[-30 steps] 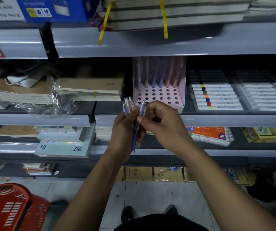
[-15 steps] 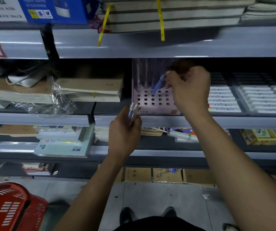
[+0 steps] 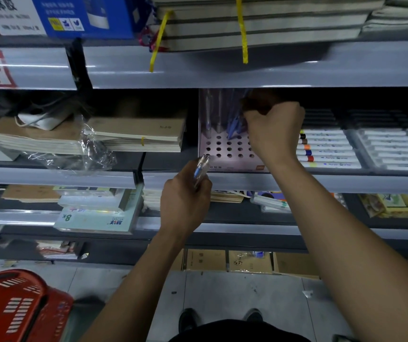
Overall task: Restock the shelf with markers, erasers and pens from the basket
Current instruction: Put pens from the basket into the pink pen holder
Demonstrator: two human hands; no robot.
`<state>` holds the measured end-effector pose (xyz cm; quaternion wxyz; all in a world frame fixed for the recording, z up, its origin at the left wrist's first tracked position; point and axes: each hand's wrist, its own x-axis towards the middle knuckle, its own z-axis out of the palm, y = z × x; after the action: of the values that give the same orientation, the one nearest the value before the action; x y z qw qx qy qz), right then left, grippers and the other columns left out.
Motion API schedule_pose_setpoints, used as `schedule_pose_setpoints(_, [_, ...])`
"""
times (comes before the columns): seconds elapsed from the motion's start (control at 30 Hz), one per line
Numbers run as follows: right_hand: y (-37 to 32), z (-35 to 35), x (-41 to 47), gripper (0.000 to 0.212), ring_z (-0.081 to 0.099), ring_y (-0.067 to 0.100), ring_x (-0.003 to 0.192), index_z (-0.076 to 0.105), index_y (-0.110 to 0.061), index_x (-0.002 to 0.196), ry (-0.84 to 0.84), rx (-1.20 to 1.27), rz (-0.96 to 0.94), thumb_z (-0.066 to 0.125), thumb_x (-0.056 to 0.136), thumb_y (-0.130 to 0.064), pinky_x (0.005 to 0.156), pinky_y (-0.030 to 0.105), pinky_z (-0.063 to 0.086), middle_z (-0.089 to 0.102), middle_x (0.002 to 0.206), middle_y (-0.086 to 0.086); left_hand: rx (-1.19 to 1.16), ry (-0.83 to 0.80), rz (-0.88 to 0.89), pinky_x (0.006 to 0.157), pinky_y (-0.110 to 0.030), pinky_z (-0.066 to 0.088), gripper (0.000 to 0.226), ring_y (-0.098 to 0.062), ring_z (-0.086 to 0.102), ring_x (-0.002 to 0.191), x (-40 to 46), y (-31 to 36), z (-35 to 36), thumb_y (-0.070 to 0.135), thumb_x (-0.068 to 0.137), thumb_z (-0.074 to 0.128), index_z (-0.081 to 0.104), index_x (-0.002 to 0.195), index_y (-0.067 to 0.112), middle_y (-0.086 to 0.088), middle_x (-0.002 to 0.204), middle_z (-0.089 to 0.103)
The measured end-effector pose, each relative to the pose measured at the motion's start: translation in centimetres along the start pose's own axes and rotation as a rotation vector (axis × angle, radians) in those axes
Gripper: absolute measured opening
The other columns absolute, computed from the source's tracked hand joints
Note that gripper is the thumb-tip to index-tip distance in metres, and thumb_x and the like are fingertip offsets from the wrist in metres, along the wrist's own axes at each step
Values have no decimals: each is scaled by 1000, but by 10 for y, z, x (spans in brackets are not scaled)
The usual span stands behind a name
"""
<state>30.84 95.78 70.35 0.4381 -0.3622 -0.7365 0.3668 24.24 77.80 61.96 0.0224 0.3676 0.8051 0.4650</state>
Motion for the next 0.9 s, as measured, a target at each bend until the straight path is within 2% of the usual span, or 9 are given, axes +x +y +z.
schedule_pose_setpoints(0.13, [0,1,2,55,45,0,33,42,-27,44,-5,-29,-39,72,84,-4,35,10,27,40,36,-15,1,0,-6,45,-16,38,32,-9,58,56,0,1,0,16,97,56,68,125,27,11,61,56])
schedule_pose_setpoints(0.23, [1,3,1,56,49,-4,37,42,-27,45,14,-65,-34,76,84,-7,37,10,31,40,42,-17,6,-10,-22,47,-12,40,34,-3,61,61,0,2,-1,17,98,56,66,128,26,13,66,59])
schedule_pose_setpoints(0.33, [0,7,-2,45,53,-6,45,50,-26,53,-26,-128,-10,78,87,-14,44,5,32,50,54,-15,2,-15,-12,48,-13,41,30,-5,61,61,0,3,-2,16,98,57,67,125,25,13,65,59])
schedule_pose_setpoints(0.47, [-1,9,-2,27,65,9,61,68,-17,67,-130,-197,-17,75,92,-23,60,28,57,66,67,-5,6,5,-12,47,-12,41,28,-4,61,61,-1,3,0,16,97,57,68,122,24,13,64,58])
schedule_pose_setpoints(0.63, [1,9,-3,19,71,11,73,80,-11,93,-166,-193,-24,75,94,-29,72,34,62,76,85,-2,-56,3,-19,47,-12,41,20,-5,60,59,-1,2,0,12,98,59,68,112,23,12,60,57])
schedule_pose_setpoints(0.7, [4,9,-4,19,72,10,77,81,-12,96,-187,-215,-35,74,94,-30,76,34,62,78,89,-3,-158,-31,-49,48,-14,40,17,-6,54,53,-1,7,-2,13,99,61,66,102,28,12,62,58])
schedule_pose_setpoints(0.77, [9,9,-9,19,72,8,82,81,-14,99,-204,-236,-37,75,94,-31,80,31,62,79,94,-5,-383,-92,-136,49,-20,39,9,-7,45,50,-1,11,-3,22,100,60,65,107,22,9,60,53])
schedule_pose_setpoints(0.87, [14,6,-26,18,71,7,82,78,-14,105,-120,-208,-80,76,93,-27,76,20,56,78,96,-4,-847,-173,-316,45,-24,28,52,-12,32,50,-3,17,-11,43,99,43,54,115,-6,2,62,42])
schedule_pose_setpoints(0.9, [15,5,-32,14,69,5,80,77,-15,104,-93,-177,-103,75,93,-24,73,17,55,77,93,-5,-917,-193,-358,46,-25,25,58,-14,30,51,-4,18,-14,46,101,37,53,117,-7,-1,63,41])
